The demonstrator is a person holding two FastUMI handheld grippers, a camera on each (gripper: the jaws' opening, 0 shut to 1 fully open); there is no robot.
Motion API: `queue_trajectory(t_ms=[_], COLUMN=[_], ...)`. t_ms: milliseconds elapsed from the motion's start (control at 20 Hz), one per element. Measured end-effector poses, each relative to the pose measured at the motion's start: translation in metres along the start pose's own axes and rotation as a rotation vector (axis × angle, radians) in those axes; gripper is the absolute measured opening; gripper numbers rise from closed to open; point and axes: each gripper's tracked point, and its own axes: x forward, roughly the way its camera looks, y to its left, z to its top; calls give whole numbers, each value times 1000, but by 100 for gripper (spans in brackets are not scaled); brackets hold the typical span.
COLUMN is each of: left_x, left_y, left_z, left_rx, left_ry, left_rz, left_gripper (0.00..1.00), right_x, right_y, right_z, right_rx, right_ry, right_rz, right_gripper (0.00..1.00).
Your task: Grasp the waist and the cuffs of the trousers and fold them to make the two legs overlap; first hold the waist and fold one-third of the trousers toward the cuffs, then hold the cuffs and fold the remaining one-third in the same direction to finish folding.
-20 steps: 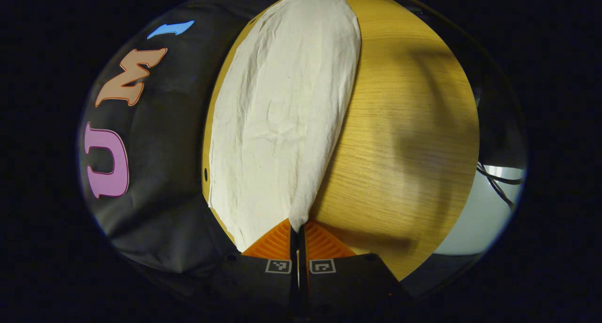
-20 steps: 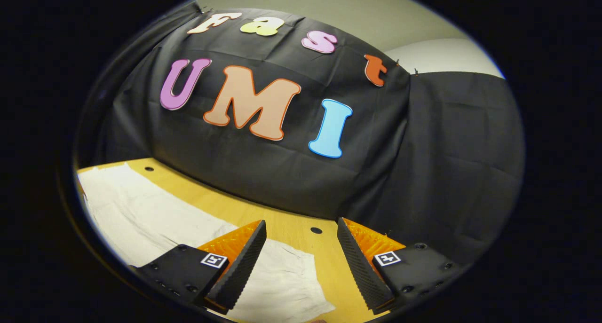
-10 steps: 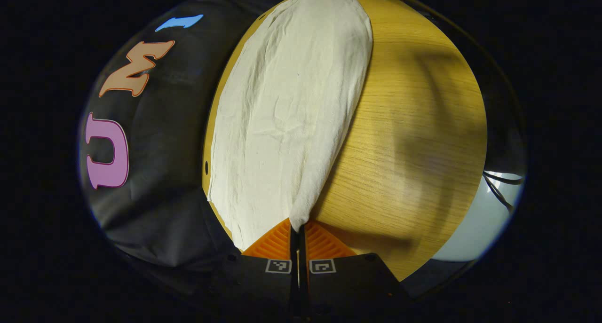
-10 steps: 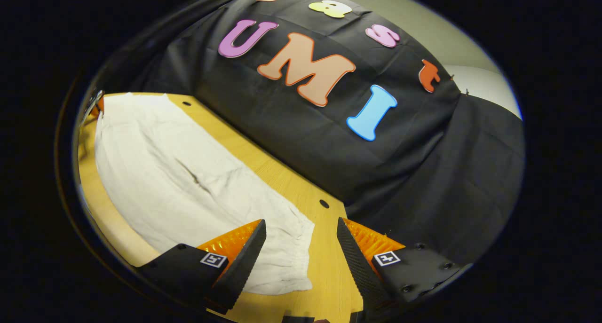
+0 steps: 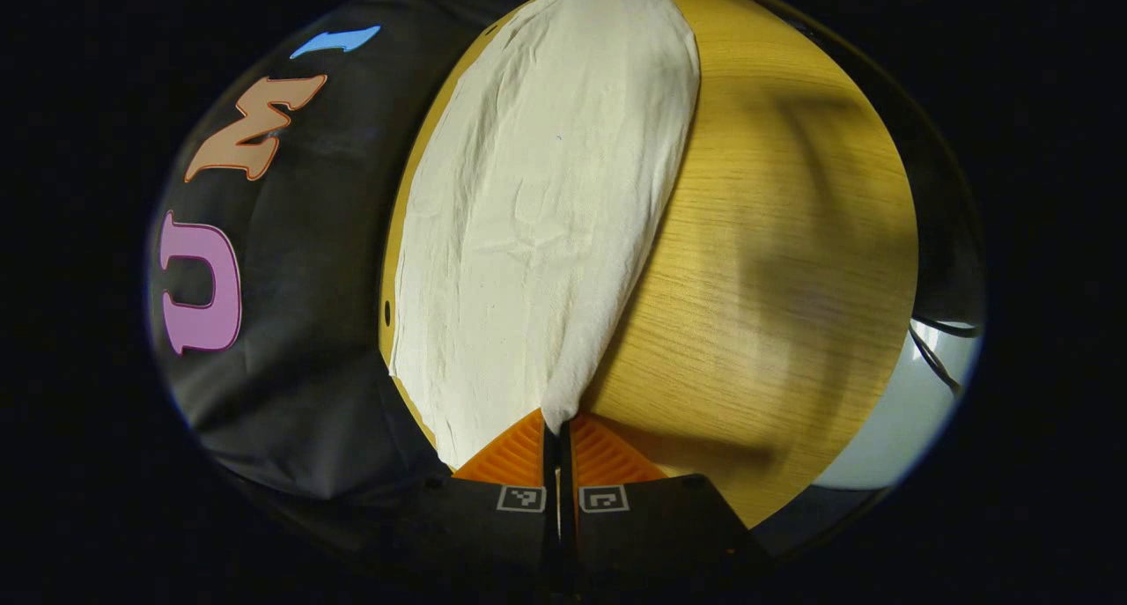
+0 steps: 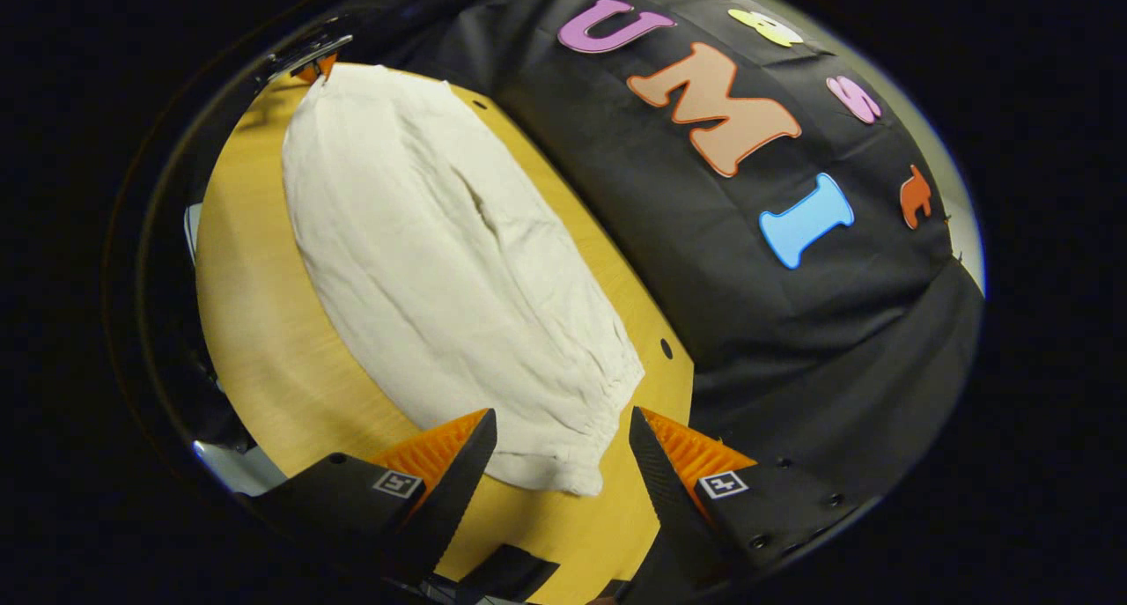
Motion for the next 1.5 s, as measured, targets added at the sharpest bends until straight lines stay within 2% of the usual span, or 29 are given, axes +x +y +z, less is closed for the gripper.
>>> queue_trajectory(t_ms=[400, 450, 500, 750, 850, 900, 950, 1000, 1100, 1150, 1250, 1500], left_x=[1, 1, 2, 1, 1, 0, -1, -1, 2, 2, 1, -9], left_y=[0, 0, -1, -1, -2, -2, -2, -2, -1, 0, 5, 48], left_z=[0, -1, 0, 0, 1, 3, 2, 3, 1, 0, -1, 4], left_rx=[9, 9, 10, 0, -4, -4, -4, -6, -21, -32, -61, -110], left_ry=[4, 6, 6, 19, 24, 26, 29, 32, 38, 43, 62, 88], left_rz=[12, 13, 14, 24, 28, 30, 30, 29, 24, 17, 20, 126], left_gripper=[0, 0, 0, 0, 0, 0, 0, 0, 0, 0, 0, 0], right_x=[10, 15, 18, 37, 44, 44, 46, 46, 50, 50, 48, 45], right_y=[46, 43, 43, 41, 43, 45, 50, 54, 52, 52, 48, 14], right_z=[-25, -23, -22, -21, -20, -22, -24, -25, -27, -28, -26, 0], right_rx=[-244, -273, -290, -306, -326, -333, -333, -335, -345, -326, -273, -258], right_ry=[32, 21, 15, 26, 33, 38, 50, 60, 67, 77, 91, 24], right_rz=[150, 142, 139, 132, 128, 130, 147, 156, 146, 152, 169, 95], right_gripper=[100, 100, 94, 88, 77, 67, 63, 45, 18, 14, 17, 16])
